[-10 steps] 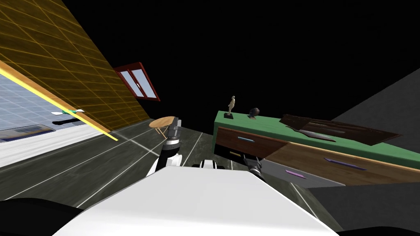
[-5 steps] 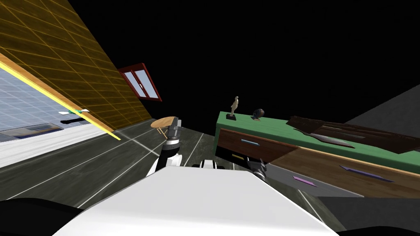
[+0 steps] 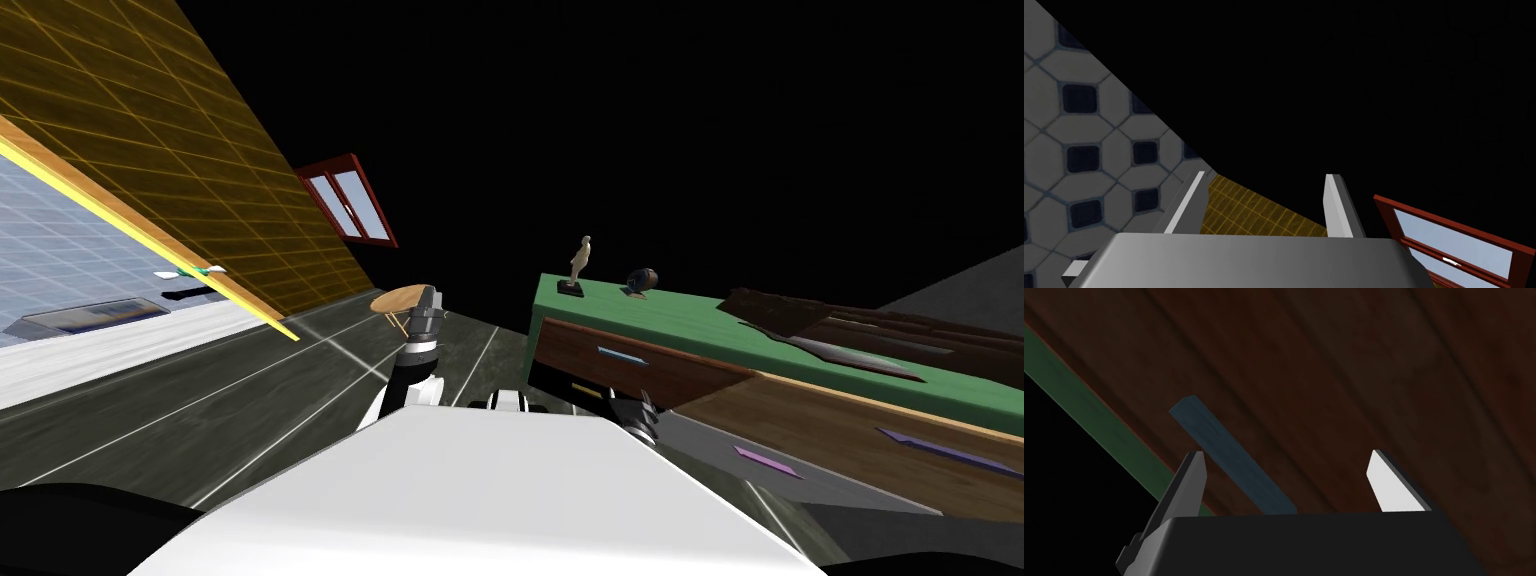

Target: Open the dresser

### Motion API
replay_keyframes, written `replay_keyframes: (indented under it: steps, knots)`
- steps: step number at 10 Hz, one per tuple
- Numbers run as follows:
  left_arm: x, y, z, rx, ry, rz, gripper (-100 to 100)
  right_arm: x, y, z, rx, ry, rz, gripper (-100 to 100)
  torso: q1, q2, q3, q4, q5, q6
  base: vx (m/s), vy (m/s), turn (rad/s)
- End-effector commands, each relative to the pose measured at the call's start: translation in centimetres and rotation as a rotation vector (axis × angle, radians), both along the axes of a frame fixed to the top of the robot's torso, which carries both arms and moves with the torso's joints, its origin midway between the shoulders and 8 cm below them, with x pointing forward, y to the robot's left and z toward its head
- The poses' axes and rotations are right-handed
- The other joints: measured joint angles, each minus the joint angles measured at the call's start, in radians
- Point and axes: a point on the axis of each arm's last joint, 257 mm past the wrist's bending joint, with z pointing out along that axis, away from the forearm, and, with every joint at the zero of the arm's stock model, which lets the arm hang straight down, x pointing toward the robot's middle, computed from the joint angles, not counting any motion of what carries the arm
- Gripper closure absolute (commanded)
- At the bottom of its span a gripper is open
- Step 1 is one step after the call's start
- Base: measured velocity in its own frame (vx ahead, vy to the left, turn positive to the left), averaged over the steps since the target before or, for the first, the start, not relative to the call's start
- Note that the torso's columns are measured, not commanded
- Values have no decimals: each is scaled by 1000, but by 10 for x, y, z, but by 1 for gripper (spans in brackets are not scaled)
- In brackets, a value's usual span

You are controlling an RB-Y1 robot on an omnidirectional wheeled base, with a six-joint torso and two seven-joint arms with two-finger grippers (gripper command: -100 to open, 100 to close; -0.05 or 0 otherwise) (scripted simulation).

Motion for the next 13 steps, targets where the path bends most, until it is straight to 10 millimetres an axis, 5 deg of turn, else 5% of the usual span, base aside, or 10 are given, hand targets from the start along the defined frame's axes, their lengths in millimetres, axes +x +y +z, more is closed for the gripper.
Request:
replay_keyframes:
  steps: [1,13]
  knots:
    - [0,0,0,0,0,0,0,-7,-10,8,-110,11,15,-100,-1,0,0,0,0,0,75,39,64]
    - [0,0,0,0,0,0,0,-20,-12,38,-483,32,170,-100,-1,2,1,0,0,0,58,32,35]
